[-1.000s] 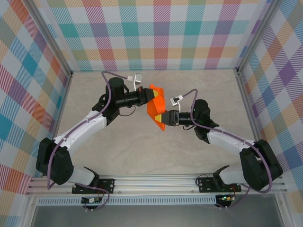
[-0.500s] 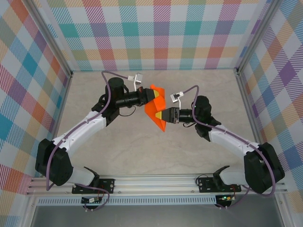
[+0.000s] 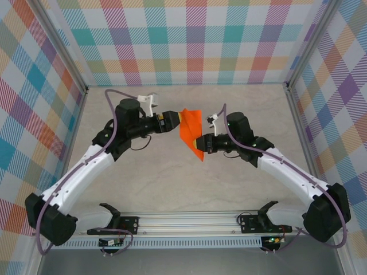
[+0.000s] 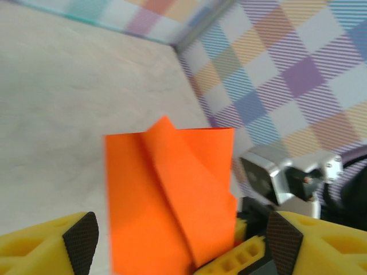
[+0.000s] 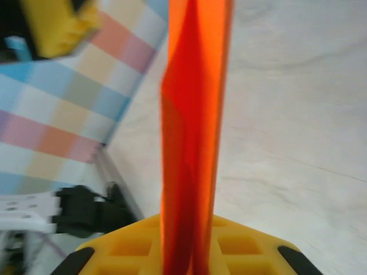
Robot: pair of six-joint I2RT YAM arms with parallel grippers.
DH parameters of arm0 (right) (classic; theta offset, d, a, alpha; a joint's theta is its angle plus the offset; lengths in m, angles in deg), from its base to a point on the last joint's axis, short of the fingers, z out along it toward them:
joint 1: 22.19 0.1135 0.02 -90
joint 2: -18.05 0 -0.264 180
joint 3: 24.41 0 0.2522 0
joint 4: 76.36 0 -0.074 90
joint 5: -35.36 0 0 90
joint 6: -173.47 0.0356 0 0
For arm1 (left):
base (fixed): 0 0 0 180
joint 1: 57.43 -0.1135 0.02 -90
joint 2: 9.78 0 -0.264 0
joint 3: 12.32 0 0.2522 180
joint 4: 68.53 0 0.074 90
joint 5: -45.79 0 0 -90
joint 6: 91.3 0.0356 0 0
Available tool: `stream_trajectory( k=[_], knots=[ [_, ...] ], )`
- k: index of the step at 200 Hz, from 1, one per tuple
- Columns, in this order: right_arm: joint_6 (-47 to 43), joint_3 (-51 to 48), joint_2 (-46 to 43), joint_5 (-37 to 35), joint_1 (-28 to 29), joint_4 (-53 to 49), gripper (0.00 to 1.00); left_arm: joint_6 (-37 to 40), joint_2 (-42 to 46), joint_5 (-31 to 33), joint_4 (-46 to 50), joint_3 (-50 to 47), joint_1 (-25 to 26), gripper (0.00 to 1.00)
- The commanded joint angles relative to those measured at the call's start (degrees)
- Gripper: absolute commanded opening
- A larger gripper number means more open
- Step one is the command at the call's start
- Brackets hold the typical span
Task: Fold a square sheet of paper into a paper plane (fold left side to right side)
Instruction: Turn over the paper at the center of the table.
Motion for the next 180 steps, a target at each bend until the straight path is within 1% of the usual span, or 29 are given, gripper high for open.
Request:
stream_trajectory(
  k=[1, 3, 5, 9, 10, 11, 15, 21, 41, 56, 75, 86, 94, 121, 153, 180],
  knots=[
    [-8.72, 5.45, 1.16, -26.26, 5.23, -21.32, 0.16, 4.63, 8.09, 20.30, 8.13, -3.42, 0.43, 0.81],
    [-8.80, 6.20, 1.71, -28.43, 5.87, -22.47, 0.16, 4.41, 8.92, 21.53, 8.11, -4.01, 0.43, 0.81],
    [-8.85, 6.51, 1.94, -28.97, 6.08, -23.14, 0.16, 4.18, 9.75, 22.66, 7.98, -4.62, 0.43, 0.81],
    [-9.05, 7.63, 3.07, -32.79, 7.56, -25.72, 0.16, 3.65, 11.40, 25.17, 7.82, -5.85, 0.40, 0.81],
    [-9.08, 8.39, 3.65, -35.03, 8.16, -26.67, 0.16, 3.56, 11.82, 25.73, 7.83, -6.14, 0.37, 0.81],
    [-9.08, 8.39, 3.65, -35.03, 8.16, -26.67, 0.16, 3.38, 12.26, 26.00, 7.79, -6.29, 0.40, 0.81],
    [-9.04, 9.79, 4.97, -38.72, 9.48, -29.39, 0.16, 2.79, 13.89, 28.60, 7.59, -7.52, 0.43, 0.81],
    [-8.56, 11.70, 7.31, -45.26, 11.56, -33.02, 0.16, 1.79, 16.33, 32.02, 7.23, -9.66, 0.40, 0.81],
    [-5.59, 19.12, 16.85, -61.21, 17.95, -44.65, 0.16, -0.88, 22.94, 41.17, 8.12, -13.84, 0.33, 0.81],
    [-2.84, 24.87, 26.04, -71.17, 21.56, -53.24, 0.16, -2.57, 26.29, 45.82, 10.85, -14.60, 0.35, 0.81],
    [0.77, 31.70, 37.92, -79.18, 24.99, -62.34, 0.15, -3.51, 29.17, 48.96, 13.42, -14.88, 0.35, 0.81],
    [2.45, 34.90, 44.05, -82.00, 26.15, -66.38, 0.15, -3.79, 30.31, 49.74, 14.45, -14.96, 0.35, 0.81],
    [2.80, 37.08, 47.50, -82.79, 26.60, -67.99, 0.15, -3.97, 30.93, 50.21, 15.15, -14.85, 0.35, 0.81],
    [0.61, 41.29, 56.64, -82.86, 27.34, -68.03, 0.15, -4.13, 31.58, 51.15, 16.89, -14.41, 0.35, 0.81],
    [-0.18, 43.16, 61.19, -82.52, 27.48, -67.11, 0.16, -4.35, 31.10, 51.18, 17.07, -14.48, 0.35, 0.82],
    [-2.67, 42.71, 63.26, -80.71, 27.81, -65.39, 0.22, -4.46, 29.99, 51.07, 16.83, -14.44, 0.35, 0.82]
  ],
)
